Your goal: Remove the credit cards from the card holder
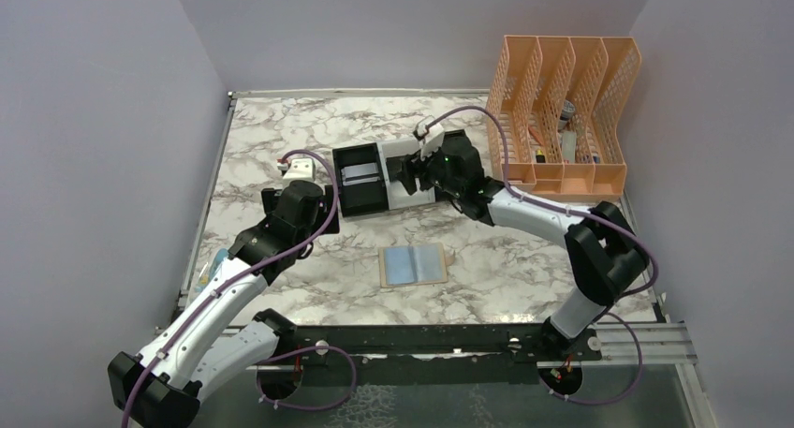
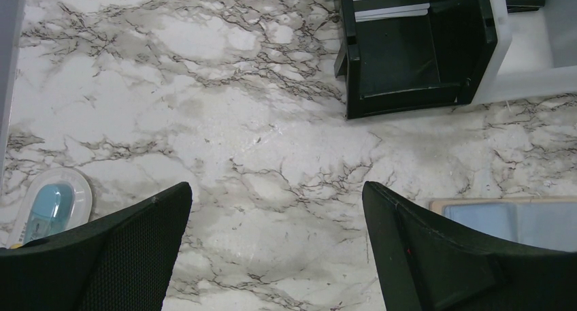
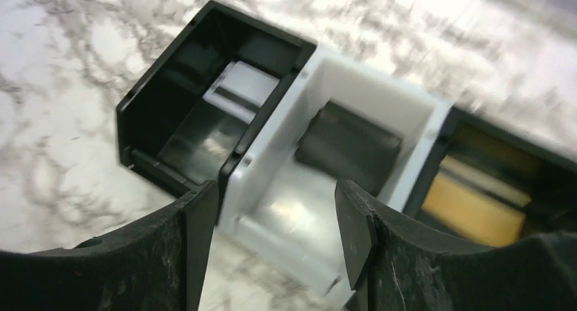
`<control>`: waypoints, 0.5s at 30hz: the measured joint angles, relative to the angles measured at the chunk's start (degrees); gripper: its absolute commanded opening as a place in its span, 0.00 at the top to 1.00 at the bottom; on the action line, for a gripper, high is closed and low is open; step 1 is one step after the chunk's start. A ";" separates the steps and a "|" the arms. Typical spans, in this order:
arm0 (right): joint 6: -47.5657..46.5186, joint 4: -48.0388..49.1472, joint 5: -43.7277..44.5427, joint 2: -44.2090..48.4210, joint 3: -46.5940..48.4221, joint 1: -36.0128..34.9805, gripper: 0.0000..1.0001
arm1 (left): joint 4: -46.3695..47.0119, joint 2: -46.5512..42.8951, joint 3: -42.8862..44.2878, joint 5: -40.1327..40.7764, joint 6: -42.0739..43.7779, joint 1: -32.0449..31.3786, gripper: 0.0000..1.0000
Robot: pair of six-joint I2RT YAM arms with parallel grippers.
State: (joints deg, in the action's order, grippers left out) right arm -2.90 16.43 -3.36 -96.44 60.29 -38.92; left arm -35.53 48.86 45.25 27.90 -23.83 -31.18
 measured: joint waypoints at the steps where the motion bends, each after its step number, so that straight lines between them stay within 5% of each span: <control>1: 4.74 -1.01 -0.39 0.70 -0.57 0.00 0.36 | 0.00 0.00 0.00 0.00 0.00 0.00 0.01; 7: 22.16 -5.27 -1.84 5.60 -12.35 -1.68 0.35 | -0.02 0.00 0.00 0.00 0.00 0.09 0.01; 15: 30.12 -14.10 8.87 5.62 -12.90 -17.31 0.36 | -0.09 -0.11 0.00 0.02 0.00 0.70 0.01</control>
State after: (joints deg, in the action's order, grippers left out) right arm 27.22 2.33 5.52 -90.83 47.40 -56.23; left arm -35.62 48.75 45.25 27.92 -23.83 -30.48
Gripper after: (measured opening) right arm 0.648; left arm 0.992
